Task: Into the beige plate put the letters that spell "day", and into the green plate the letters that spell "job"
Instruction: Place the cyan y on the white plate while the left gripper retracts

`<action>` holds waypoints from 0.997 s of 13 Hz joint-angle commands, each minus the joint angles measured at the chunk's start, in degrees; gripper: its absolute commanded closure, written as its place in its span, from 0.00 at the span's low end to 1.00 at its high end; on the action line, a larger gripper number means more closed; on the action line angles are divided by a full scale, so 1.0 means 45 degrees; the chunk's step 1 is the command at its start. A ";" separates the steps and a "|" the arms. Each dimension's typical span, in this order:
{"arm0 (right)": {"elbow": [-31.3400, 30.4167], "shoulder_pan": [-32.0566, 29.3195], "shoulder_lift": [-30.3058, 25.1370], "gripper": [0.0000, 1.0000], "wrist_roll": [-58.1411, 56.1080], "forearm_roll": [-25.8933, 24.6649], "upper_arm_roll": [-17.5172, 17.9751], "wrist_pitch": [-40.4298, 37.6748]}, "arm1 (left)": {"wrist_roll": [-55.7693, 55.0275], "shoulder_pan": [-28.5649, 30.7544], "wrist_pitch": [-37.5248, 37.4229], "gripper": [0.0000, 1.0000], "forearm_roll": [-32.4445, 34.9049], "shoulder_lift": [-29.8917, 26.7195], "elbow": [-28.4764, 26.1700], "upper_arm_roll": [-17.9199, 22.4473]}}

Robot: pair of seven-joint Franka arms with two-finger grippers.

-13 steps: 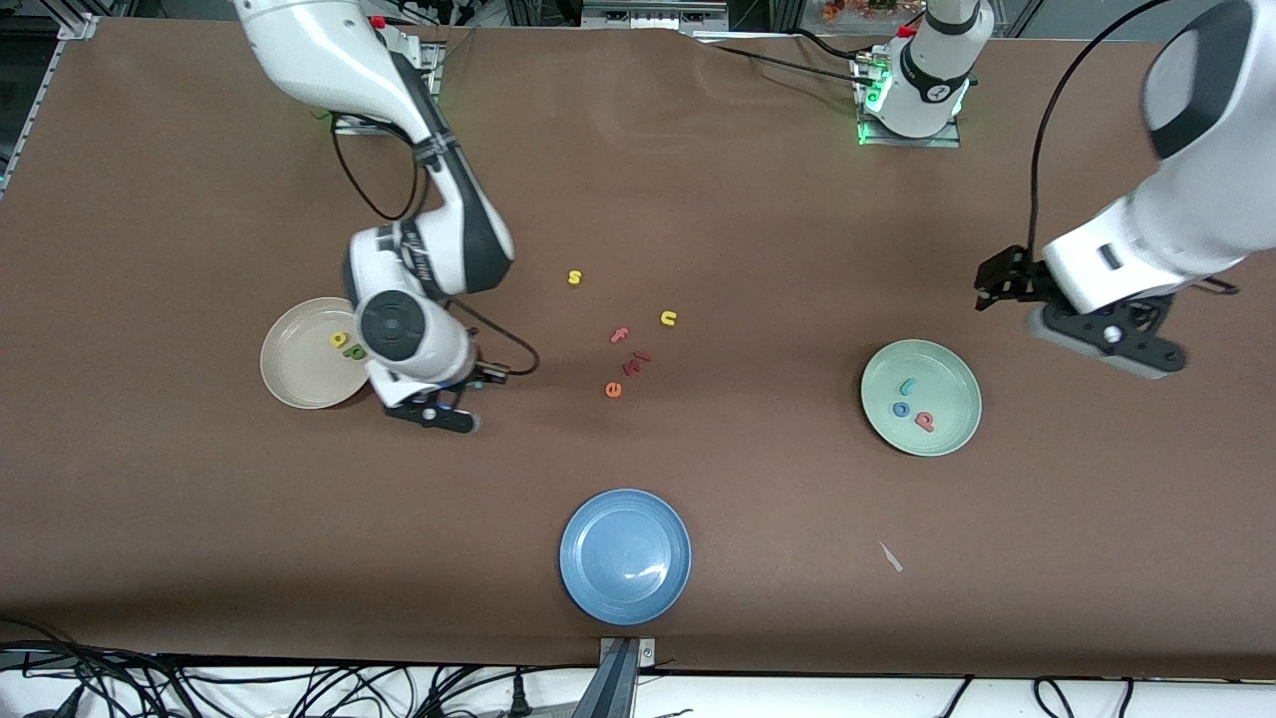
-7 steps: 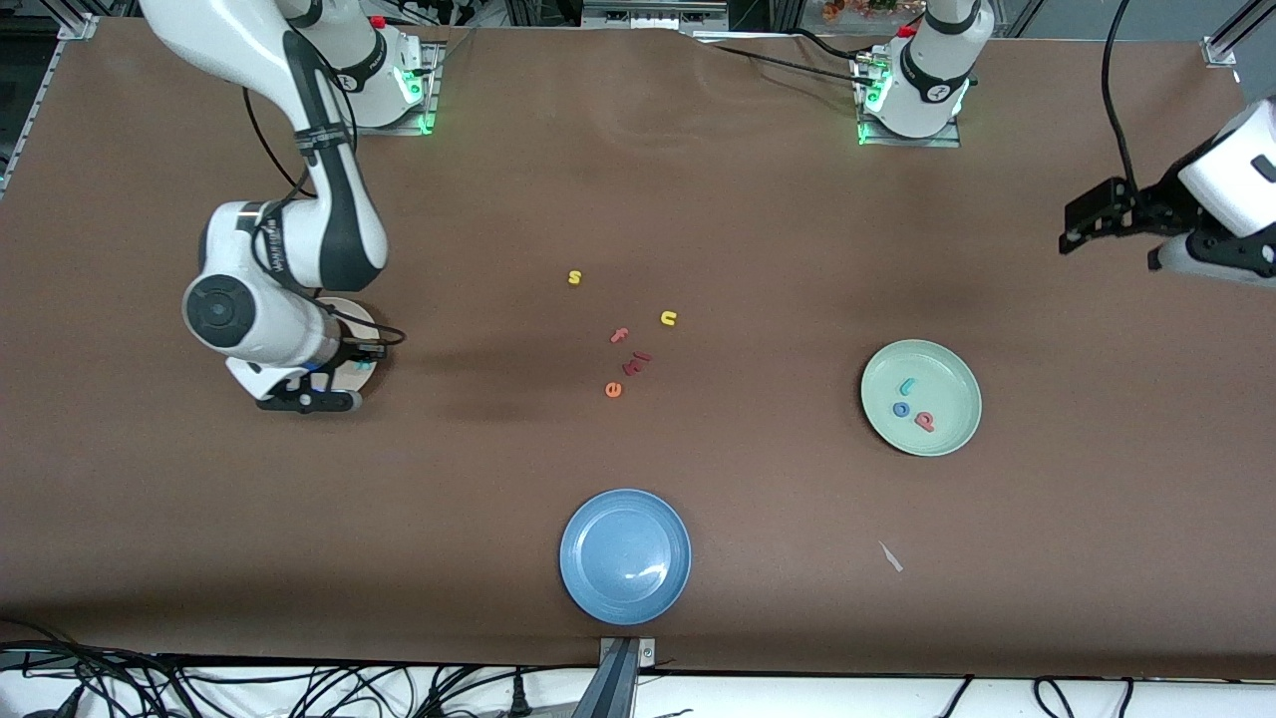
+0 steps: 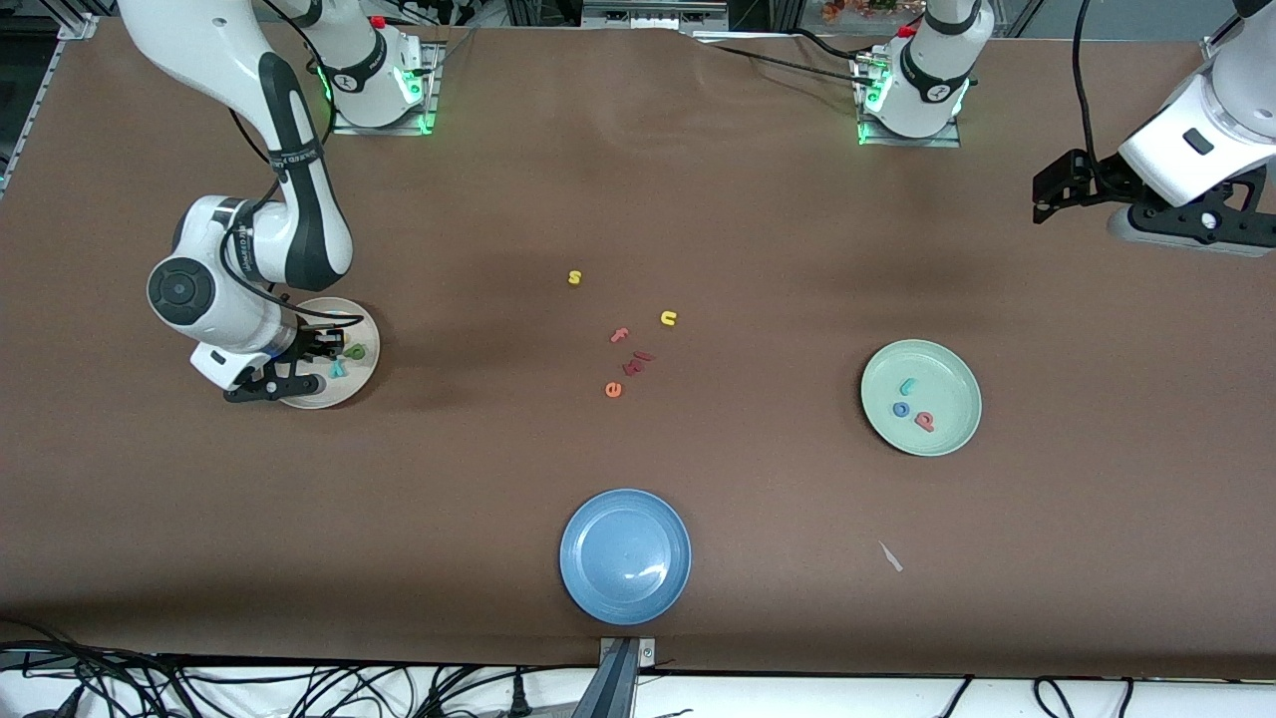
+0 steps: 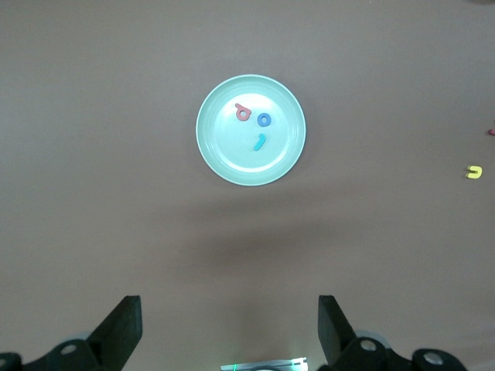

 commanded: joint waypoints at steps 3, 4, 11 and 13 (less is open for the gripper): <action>0.2920 0.0312 -0.0345 0.00 0.2287 0.0218 0.0259 -0.4613 | -0.0084 -0.0002 0.0382 0.00 -0.0295 -0.0288 -0.0206 -0.0107; 0.3177 0.0506 -0.0422 0.00 0.2854 0.0218 0.0280 -0.5221 | -0.0085 -0.0042 0.0343 0.00 -0.0276 -0.0346 -0.0206 -0.0166; 0.5309 0.1192 -0.1102 0.00 0.5160 -0.0171 0.0454 -0.8702 | -0.0065 -0.0139 0.0304 0.00 -0.0295 -0.0269 0.0085 -0.0186; 0.5134 0.0029 -0.2116 0.00 0.5340 -0.1181 0.2183 -0.8703 | -0.0085 -0.0120 0.0304 0.00 -0.0276 -0.0210 0.0204 -0.0362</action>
